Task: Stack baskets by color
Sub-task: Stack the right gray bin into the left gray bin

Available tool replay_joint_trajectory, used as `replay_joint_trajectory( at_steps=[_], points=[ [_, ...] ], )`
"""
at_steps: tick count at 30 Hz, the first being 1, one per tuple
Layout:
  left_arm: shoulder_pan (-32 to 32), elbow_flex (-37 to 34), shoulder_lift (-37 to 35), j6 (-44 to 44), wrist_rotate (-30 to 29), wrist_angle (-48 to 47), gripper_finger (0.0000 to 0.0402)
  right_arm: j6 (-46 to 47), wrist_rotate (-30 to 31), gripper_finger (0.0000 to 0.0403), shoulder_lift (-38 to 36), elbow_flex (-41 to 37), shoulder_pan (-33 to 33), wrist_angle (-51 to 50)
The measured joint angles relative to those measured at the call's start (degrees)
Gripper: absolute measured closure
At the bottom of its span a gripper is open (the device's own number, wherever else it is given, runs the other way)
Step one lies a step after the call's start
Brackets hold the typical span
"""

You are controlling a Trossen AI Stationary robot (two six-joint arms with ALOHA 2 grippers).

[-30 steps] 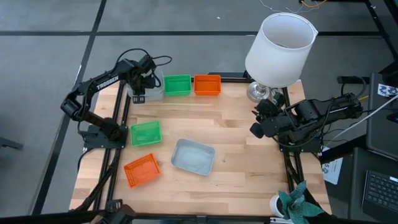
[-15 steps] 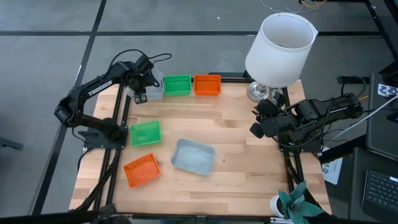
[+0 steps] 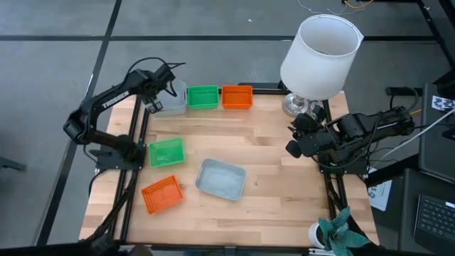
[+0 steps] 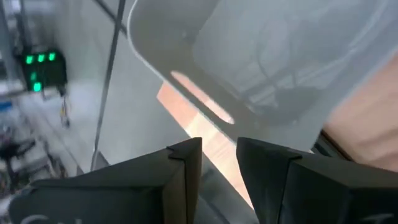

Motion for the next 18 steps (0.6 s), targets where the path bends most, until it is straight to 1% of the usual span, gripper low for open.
replay_joint_trajectory(
  at_steps=[1, 3, 7, 10, 13, 16, 17, 18],
  points=[
    [-0.04, 0.01, 0.86, -1.45, -0.78, 0.18, 0.0305, 0.00, 0.00, 0.0319, 0.00, 0.00, 0.00, 0.00],
    [0.00, -0.05, 2.51, -2.68, -0.43, 0.54, 0.0305, -0.04, 0.00, 0.0319, 0.00, 0.00, 0.02, 0.00],
    [-0.04, -0.04, 4.80, -3.03, -1.56, 1.99, 0.0305, -0.20, 0.00, 0.0319, 0.00, 0.00, 0.00, -0.02],
    [0.07, -0.03, 5.20, -2.90, -1.75, 3.44, 0.0305, -0.26, 0.00, 0.0319, 0.00, 0.00, 0.01, -0.04],
    [0.06, -0.08, 5.21, -2.84, 1.07, 5.59, 0.0305, -0.37, 0.00, 0.0319, 0.00, 0.00, 0.02, -0.07],
    [1.26, -0.08, 5.19, -3.06, 10.20, 6.63, 0.0305, -0.53, 0.00, 0.0319, 0.00, 0.00, 0.01, -0.07],
    [1.83, -0.08, 5.20, -3.09, 11.31, 6.86, 0.0305, -0.92, 0.00, 0.0319, 0.00, 0.00, 0.01, -0.07],
    [2.23, -0.08, 5.18, -3.07, 10.88, 6.92, 0.0305, -1.22, 0.00, 0.0319, 0.00, 0.00, 0.01, -0.07]
  ],
)
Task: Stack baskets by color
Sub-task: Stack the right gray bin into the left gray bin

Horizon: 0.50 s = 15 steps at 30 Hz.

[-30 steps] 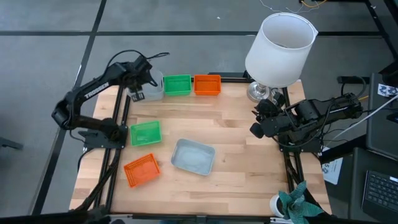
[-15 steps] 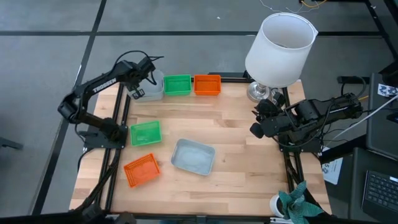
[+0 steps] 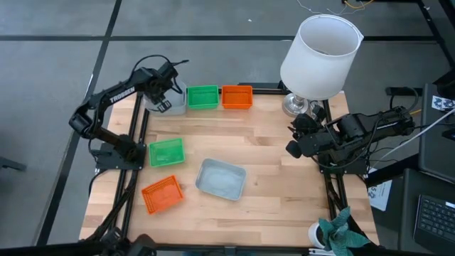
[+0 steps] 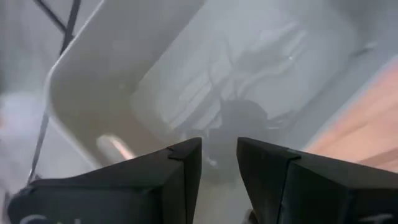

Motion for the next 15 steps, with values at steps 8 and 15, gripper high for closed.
replay_joint_trajectory(
  at_steps=[8, 15],
  points=[
    [-3.46, 0.00, -2.77, 0.73, -5.94, 2.49, 0.0305, -0.31, 0.00, 0.0319, 0.00, 0.00, 0.00, 0.00],
    [-5.32, 0.07, -5.86, -3.19, -19.31, -5.23, 0.0305, -0.23, 0.00, 0.0319, 0.00, 0.00, 0.01, 0.00]
  ],
)
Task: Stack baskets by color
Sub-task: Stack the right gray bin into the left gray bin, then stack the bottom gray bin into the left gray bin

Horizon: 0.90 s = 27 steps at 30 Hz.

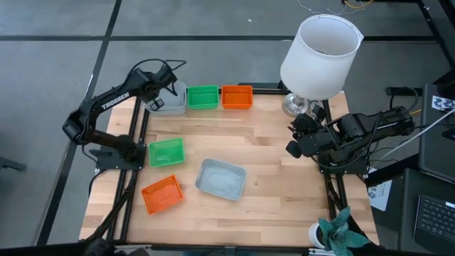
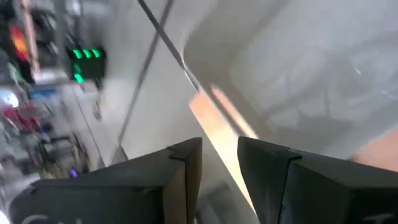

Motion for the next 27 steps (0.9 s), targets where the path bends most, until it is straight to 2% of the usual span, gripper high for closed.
replay_joint_trajectory(
  at_steps=[4, 17, 24, 27],
  points=[
    [2.14, -0.04, 0.87, -4.73, 1.53, -5.49, 0.0305, 0.03, 0.00, 0.0319, 0.00, 0.00, -0.02, 0.04],
    [4.76, -0.13, 6.61, -6.01, 7.73, -2.05, 0.0306, 0.10, 0.00, 0.0319, -0.02, 0.02, -0.02, 0.42],
    [3.06, -0.13, 5.85, -5.44, 7.85, 0.20, 0.0306, -0.01, -0.02, 0.0319, -0.02, 0.02, 0.00, 0.42],
    [1.06, -0.11, 3.72, -5.20, 14.06, 1.34, 0.0306, -0.03, -0.01, 0.0319, -0.02, 0.02, -0.02, 0.42]
  ],
)
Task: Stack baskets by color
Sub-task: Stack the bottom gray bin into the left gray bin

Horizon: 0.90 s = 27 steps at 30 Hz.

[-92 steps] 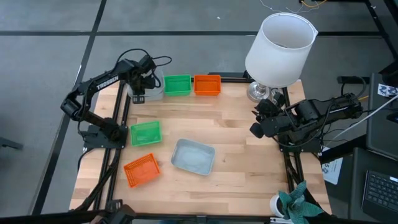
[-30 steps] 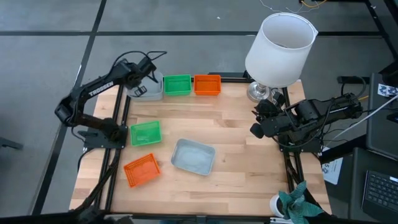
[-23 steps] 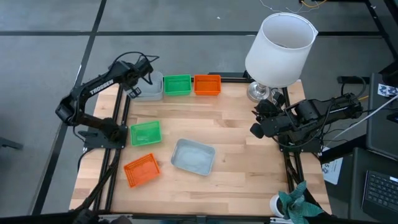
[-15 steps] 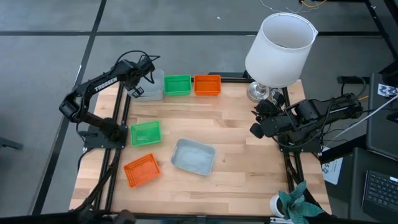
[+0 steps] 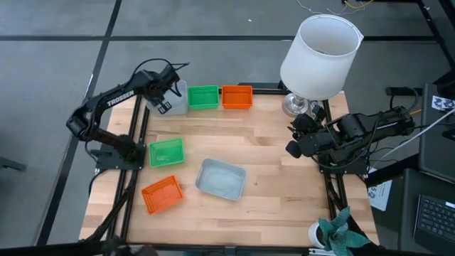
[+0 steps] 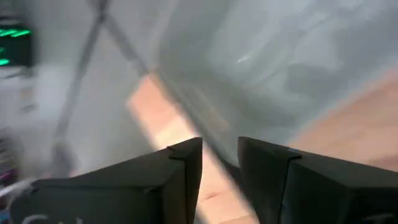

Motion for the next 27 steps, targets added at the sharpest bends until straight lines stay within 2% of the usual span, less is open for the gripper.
replay_joint_trajectory(
  at_steps=[2, 7, 9, 10, 13, 16, 22, 27],
  points=[
    [-1.82, 0.03, -1.42, 1.53, 9.48, 1.85, 0.0306, -0.04, 0.00, 0.0319, 0.00, 0.00, 0.01, 0.02],
    [-7.69, 0.03, -3.68, 6.55, 44.48, 9.21, 0.0305, -0.10, 0.04, 0.0319, 0.00, 0.00, 0.00, 0.00],
    [-11.22, 0.03, -3.60, 7.17, 53.14, 14.05, 0.0305, 0.17, 2.07, 0.0319, 0.00, 0.00, 0.01, 0.01],
    [-13.17, 0.04, -3.42, 7.17, 55.39, 16.34, 0.0305, 1.37, 4.56, 0.0319, 0.01, 0.00, 0.02, 0.02],
    [-20.31, 0.09, -1.74, 6.93, 55.59, 21.48, 0.0305, 3.01, 12.19, 0.0319, 0.00, 0.00, 0.02, -0.05],
    [-27.29, 0.08, 0.43, 6.39, 51.67, 23.67, 0.0305, 2.41, 16.55, 0.0319, 0.00, 0.00, -0.02, -0.26],
    [-39.14, 0.05, 6.55, 4.07, 41.58, 27.59, 0.0299, 1.73, 17.45, 0.0319, 0.00, 0.00, 0.00, -0.35],
    [-43.85, 0.05, 10.33, 2.70, 39.13, 29.74, 0.0289, 1.77, 15.47, 0.0319, 0.00, 0.00, 0.00, -0.33]
  ],
)
